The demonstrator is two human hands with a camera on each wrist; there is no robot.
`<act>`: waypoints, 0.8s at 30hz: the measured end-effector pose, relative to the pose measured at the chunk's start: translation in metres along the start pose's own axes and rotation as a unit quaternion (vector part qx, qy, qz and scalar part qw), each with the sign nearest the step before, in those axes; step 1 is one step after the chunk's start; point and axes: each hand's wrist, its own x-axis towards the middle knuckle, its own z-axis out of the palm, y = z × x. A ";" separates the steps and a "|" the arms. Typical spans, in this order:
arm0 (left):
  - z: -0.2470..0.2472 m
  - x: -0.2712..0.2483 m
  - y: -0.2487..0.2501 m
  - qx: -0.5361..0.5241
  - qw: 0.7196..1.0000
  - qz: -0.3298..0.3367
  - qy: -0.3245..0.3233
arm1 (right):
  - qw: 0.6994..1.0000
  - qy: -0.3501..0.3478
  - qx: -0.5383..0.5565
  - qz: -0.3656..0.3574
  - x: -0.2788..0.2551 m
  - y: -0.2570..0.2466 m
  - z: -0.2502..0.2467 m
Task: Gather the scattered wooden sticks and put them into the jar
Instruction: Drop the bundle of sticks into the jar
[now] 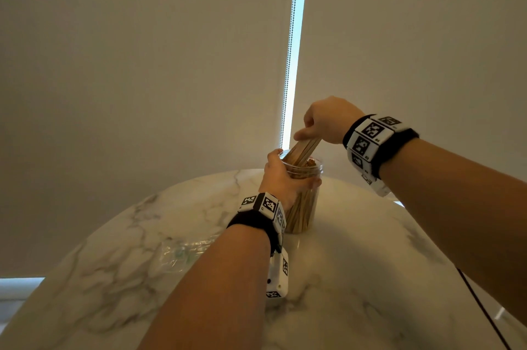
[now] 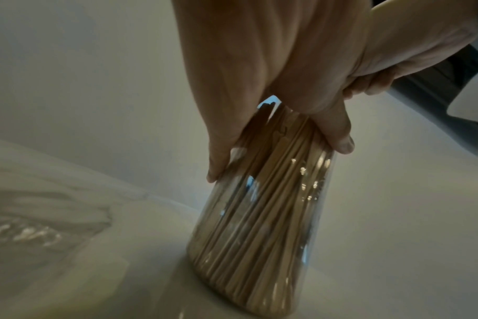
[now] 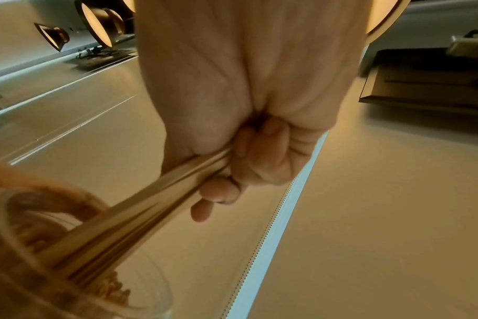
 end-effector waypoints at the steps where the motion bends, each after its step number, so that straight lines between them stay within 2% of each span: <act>1: 0.000 0.000 0.000 0.000 1.000 -0.001 0.001 | 1.000 -0.003 0.019 -0.011 0.000 0.000 0.001; 4: -0.001 0.001 0.000 -0.008 1.000 -0.003 -0.001 | 0.997 -0.027 0.063 -0.035 0.000 0.000 -0.003; 8: 0.000 0.000 -0.001 -0.007 1.000 -0.009 0.001 | 0.998 -0.048 0.044 -0.026 -0.003 0.002 -0.012; 13: 0.000 -0.001 0.000 -0.005 1.000 -0.011 0.002 | 0.999 -0.005 0.029 -0.016 -0.004 -0.001 -0.005; 18: 0.001 -0.001 0.000 -0.002 1.000 -0.008 0.011 | 0.993 -0.048 0.101 -0.032 -0.004 -0.001 -0.012; 21: 0.000 -0.002 0.000 0.002 1.000 -0.005 0.008 | 0.997 -0.017 0.071 -0.022 -0.002 -0.001 -0.011; 24: 0.001 -0.003 0.002 0.012 1.000 -0.006 0.010 | 0.995 -0.003 0.091 -0.028 -0.001 -0.002 -0.008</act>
